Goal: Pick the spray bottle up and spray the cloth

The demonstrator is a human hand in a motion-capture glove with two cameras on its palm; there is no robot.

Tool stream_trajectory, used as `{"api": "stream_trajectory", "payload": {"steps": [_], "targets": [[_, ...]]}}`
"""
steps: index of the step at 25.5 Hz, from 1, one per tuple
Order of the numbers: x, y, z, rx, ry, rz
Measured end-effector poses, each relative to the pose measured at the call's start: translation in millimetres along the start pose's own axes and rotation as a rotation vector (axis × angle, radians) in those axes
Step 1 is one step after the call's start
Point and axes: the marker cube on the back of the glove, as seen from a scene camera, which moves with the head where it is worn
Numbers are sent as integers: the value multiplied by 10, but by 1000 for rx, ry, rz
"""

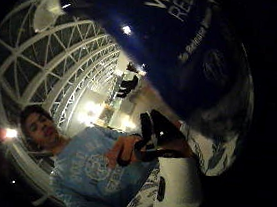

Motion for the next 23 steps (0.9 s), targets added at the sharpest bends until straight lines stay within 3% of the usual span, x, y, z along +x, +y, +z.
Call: {"api": "stream_trajectory", "payload": {"steps": [3, 9, 14, 23], "targets": [[-175, 389, -321, 14, 117, 8], [-322, 1466, -1143, 44, 570, 125], [-336, 2293, -1447, 26, 814, 233], [-328, 3049, -1657, 33, 890, 333]]}}
